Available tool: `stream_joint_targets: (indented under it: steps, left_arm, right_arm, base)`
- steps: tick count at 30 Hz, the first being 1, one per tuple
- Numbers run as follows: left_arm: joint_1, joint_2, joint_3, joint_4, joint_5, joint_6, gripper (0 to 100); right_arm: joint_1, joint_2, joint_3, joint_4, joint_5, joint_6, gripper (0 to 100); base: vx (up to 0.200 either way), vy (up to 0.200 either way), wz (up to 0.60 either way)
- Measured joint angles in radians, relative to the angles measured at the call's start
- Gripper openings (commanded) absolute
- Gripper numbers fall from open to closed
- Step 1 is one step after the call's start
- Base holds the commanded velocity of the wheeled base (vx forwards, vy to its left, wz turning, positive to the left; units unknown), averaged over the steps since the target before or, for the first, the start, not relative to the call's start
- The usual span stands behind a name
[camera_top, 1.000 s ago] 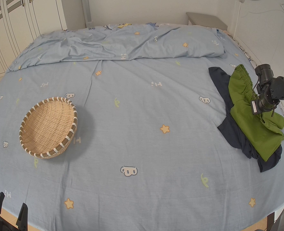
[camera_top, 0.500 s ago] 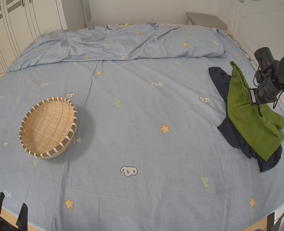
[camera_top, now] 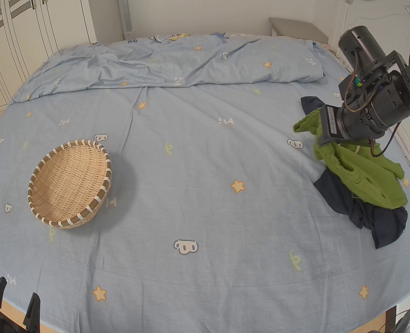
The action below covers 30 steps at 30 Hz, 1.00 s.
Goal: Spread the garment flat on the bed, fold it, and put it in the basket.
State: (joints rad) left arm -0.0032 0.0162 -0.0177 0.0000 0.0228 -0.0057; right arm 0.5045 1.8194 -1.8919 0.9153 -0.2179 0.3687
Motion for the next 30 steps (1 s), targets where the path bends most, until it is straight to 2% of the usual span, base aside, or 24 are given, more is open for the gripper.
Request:
stream_joint_targets:
  steps: [6, 13, 20, 26, 27, 30]
  left_arm:
    - [0.0, 0.0, 0.0, 0.0, 0.0, 0.0, 100]
    - [0.0, 0.0, 0.0, 0.0, 0.0, 0.0, 100]
    - [0.0, 0.0, 0.0, 0.0, 0.0, 0.0, 100]
    - [0.0, 0.0, 0.0, 0.0, 0.0, 0.0, 100]
    - [0.0, 0.0, 0.0, 0.0, 0.0, 0.0, 100]
    - [0.0, 0.0, 0.0, 0.0, 0.0, 0.0, 100]
  right_arm:
    - [0.206, 0.006, -0.022, -0.059, 0.0, 0.091, 0]
    - [0.399, 0.093, -0.081, -0.106, -0.023, 0.155, 0]
    - [0.506, 0.254, -0.102, -0.094, -0.03, 0.18, 0]
    - [0.552, 0.37, -0.107, -0.074, -0.031, 0.194, 0]
    - [0.554, 0.38, -0.107, -0.067, -0.031, 0.195, 100]
    - [0.556, 0.404, -0.109, -0.051, -0.027, 0.204, 100]
  base:
    - [0.0, 0.0, 0.0]
    - [0.0, 0.0, 0.0]
    - [0.0, 0.0, 0.0]
    - [0.0, 0.0, 0.0]
    - [0.0, 0.0, 0.0]
    - [0.0, 0.0, 0.0]
